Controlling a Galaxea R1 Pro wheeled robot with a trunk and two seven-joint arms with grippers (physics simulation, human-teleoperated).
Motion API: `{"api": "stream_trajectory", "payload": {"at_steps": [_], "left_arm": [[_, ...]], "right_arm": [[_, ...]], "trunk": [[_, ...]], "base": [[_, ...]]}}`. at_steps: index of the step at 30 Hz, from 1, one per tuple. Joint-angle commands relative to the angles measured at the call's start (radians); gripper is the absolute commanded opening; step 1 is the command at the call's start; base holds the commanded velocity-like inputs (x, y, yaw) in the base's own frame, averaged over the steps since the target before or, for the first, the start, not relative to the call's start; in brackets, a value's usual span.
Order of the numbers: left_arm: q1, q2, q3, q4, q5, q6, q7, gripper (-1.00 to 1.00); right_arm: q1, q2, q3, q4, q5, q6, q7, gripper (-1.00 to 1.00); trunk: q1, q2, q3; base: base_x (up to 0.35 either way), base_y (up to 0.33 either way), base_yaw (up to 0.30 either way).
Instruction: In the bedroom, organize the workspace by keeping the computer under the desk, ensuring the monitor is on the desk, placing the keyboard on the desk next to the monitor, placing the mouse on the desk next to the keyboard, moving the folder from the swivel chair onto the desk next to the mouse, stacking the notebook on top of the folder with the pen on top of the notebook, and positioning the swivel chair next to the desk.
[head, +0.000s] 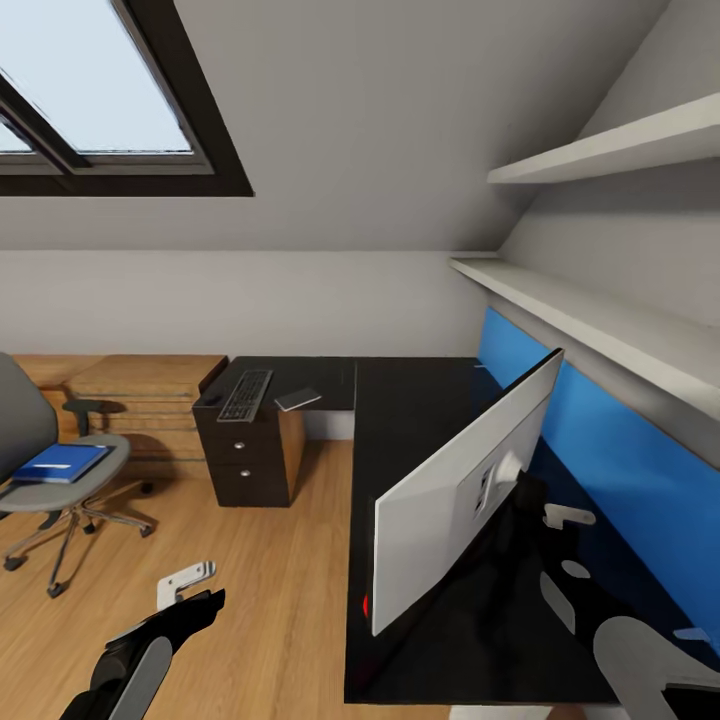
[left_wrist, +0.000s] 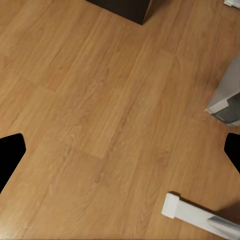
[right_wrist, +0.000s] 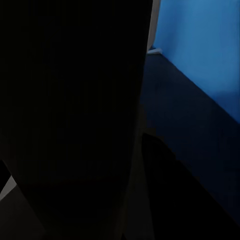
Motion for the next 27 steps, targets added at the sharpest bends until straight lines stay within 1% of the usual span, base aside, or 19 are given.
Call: {"api": "stream_trajectory", "payload": {"at_steps": [1, 15, 19, 27], "left_arm": [[-0.001, 0.001, -0.002, -0.001, 0.010, 0.001, 0.010, 1.00], [-0.001, 0.001, -0.002, 0.000, 0.011, 0.001, 0.011, 1.00], [-0.001, 0.001, -0.002, 0.000, 0.011, 0.001, 0.011, 1.00], [-0.001, 0.001, -0.002, 0.000, 0.010, 0.001, 0.012, 1.00]], "right_arm": [[-0.001, 0.000, 0.003, 0.001, -0.018, -0.006, 0.000, -1.00], [-0.001, 0.001, 0.003, 0.001, -0.017, -0.006, 0.001, -1.00], [-0.001, 0.000, 0.003, 0.000, -0.017, -0.006, 0.000, -1.00], [-0.001, 0.000, 0.003, -0.001, -0.017, -0.006, 0.000, -1.00]], "trunk": [[0.001, -0.002, -0.002], [0.001, -0.002, -0.002], [0.001, -0.002, -0.002], [0.001, -0.002, -0.002]], "base": [[0.131, -0.114, -0.002], [0.182, -0.179, 0.000], [0.052, -0.087, 0.000], [0.006, -0.011, 0.000]]}}
